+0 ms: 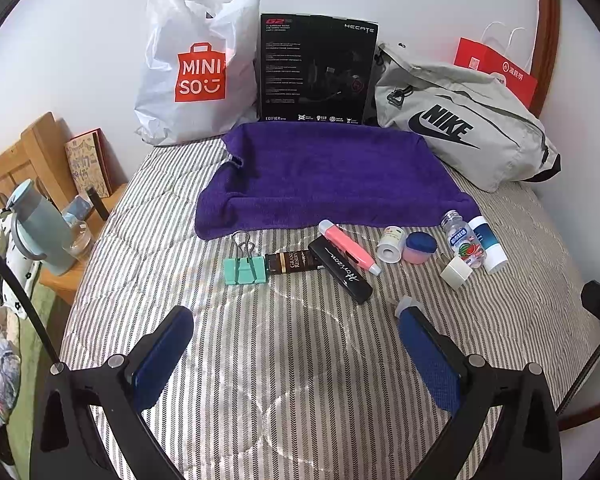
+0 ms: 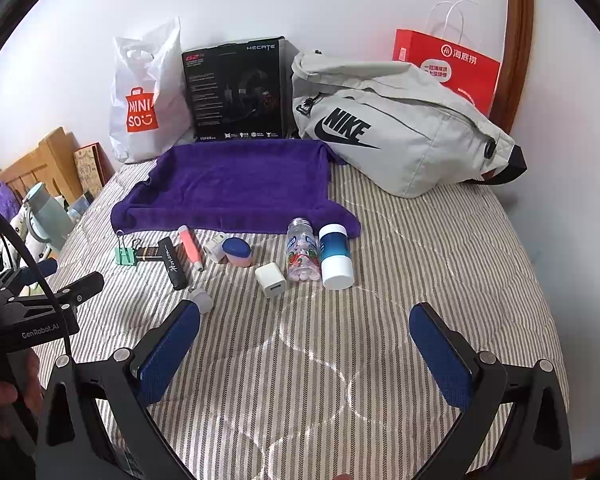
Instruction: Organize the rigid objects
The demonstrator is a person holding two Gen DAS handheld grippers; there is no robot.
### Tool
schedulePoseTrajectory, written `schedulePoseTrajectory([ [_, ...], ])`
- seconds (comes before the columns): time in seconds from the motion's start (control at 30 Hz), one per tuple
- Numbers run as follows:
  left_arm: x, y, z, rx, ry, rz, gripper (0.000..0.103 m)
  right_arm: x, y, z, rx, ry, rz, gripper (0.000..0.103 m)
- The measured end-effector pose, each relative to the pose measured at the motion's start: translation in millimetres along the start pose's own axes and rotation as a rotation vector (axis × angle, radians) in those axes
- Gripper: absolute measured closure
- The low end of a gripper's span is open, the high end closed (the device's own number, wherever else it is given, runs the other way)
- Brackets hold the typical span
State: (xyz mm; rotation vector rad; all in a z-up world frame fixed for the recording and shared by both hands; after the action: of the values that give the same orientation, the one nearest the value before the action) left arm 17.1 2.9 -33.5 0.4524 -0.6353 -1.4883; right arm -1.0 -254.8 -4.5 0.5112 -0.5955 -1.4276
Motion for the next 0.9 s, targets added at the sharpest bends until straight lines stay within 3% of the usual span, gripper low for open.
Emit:
schedulePoseTrajectory([
  [0.63, -3.2, 1.2, -0.9, 0.008, 0.008, 0.001, 0.0, -1.2, 1.1, -0.9, 0.0, 0.008, -0.009, 0.0],
  [0.9, -20.4, 1.7, -27.5, -0.021, 0.006, 0.04, 0.0, 3.8, -4.1, -16.8, -0.029, 0.02, -0.024, 0.0],
])
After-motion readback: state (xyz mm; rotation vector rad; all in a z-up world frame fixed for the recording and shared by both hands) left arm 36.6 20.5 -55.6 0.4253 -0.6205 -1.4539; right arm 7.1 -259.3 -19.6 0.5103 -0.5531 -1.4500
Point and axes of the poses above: each gripper's, at about its wrist camera, not at the fingertips, and z roughly against the way its jaws point, x to its right, y to its top, the point moved 4 cm from there along -z, roughly the way its jaws point, and after that the axes turned 7 degrees about -y, right-handed, at the moved point
